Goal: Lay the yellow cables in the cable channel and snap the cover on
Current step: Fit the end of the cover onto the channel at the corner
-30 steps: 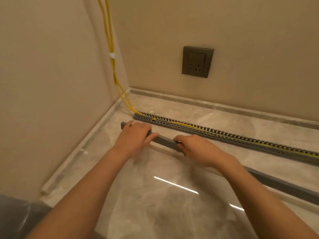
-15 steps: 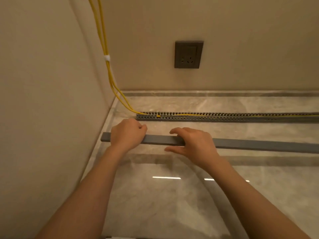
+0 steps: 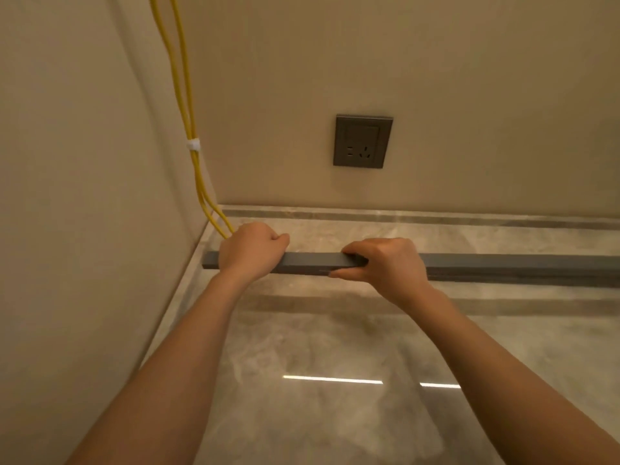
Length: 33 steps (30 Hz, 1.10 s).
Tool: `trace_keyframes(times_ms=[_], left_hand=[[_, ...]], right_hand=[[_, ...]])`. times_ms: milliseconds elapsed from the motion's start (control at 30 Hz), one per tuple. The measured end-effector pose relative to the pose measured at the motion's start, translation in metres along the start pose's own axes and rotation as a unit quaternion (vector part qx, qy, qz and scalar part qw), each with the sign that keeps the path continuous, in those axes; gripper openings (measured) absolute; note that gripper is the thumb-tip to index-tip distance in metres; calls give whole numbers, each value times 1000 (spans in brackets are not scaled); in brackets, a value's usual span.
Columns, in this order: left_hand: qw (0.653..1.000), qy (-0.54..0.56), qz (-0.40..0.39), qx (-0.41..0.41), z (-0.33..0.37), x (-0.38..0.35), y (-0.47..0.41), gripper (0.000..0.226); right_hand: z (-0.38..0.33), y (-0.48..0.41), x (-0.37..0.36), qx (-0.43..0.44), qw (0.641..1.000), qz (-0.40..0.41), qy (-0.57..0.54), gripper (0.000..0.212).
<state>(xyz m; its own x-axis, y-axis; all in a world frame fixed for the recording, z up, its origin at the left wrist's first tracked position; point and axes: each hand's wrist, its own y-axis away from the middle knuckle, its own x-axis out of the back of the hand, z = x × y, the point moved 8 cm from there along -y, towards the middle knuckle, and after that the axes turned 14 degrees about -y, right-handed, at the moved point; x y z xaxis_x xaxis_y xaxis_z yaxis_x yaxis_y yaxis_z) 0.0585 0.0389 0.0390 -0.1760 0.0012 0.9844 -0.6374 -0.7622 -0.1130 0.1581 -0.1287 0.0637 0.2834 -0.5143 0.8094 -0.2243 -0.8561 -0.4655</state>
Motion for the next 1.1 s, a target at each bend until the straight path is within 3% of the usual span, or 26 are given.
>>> trace_keyframes(times_ms=[300, 500, 767, 833, 933, 1000, 1100], left_hand=[[999, 11, 20, -32, 17, -35, -32, 58], [989, 78, 83, -98, 24, -49, -34, 35], [973, 132, 152, -111, 17, -34, -25, 18], [962, 130, 226, -74, 2, -19, -17, 6], [931, 136, 319, 112, -42, -8, -2, 25], [905, 202, 298, 226, -65, -16, 6, 39], [867, 347, 161, 321, -84, -50, 5, 50]], right_hand=[[50, -10, -24, 12, 1000, 21, 15, 39], [53, -6, -39, 48, 998, 32, 21, 33], [58, -12, -56, 32, 999, -4, 11, 32], [58, -13, -56, 35, 999, -17, 16, 31], [58, -12, -57, 35, 999, -34, 23, 31], [57, -11, -59, 30, 998, -48, 26, 31], [58, -12, -61, 12, 998, -64, 15, 32]])
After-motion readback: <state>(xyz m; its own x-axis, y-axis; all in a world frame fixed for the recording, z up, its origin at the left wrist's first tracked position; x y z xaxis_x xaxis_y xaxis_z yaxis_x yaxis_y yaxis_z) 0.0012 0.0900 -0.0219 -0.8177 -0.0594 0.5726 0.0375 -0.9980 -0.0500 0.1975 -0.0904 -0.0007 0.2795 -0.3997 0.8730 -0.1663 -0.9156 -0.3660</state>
